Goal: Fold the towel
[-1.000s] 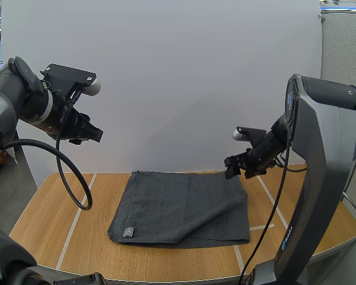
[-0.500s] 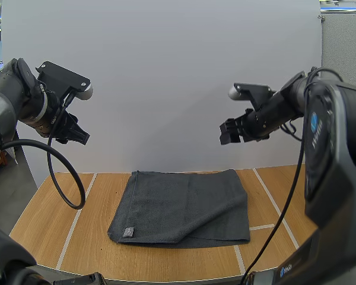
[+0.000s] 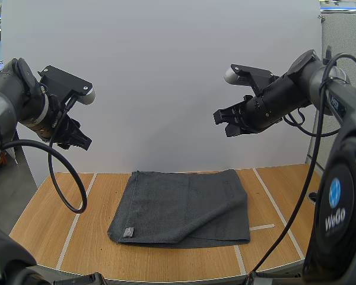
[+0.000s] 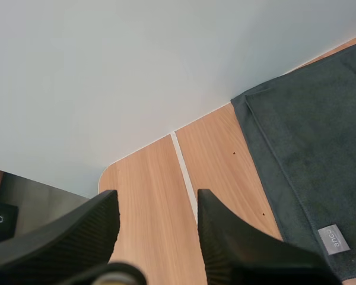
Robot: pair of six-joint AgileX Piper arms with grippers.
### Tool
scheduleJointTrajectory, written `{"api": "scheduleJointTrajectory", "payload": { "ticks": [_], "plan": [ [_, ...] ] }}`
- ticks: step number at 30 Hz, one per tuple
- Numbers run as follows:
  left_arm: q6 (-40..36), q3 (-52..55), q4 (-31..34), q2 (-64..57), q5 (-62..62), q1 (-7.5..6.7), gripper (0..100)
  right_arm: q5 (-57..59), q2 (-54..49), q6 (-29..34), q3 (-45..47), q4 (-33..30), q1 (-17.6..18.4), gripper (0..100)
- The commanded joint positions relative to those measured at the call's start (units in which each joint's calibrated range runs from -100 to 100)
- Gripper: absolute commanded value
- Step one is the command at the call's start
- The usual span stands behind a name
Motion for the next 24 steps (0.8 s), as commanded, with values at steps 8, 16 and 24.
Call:
{"api": "scheduleJointTrajectory", "payload": {
  "ticks": [8,16,24],
  "plan": [
    [11.08,0.39,-10.26,8.20,-1.16,-0.07,67,5.41,-6.85,2.46,1.84,-0.47,-0.21,0],
    [17.17,0.39,-17.93,19.13,2.88,-0.07,39,5.41,-7.59,0.64,14.87,-3.43,-0.21,0],
    [19.88,0.39,-22.25,25.50,3.85,-0.49,0,5.41,-13.09,-0.28,23.34,-3.55,-0.21,0]
  ]
}}
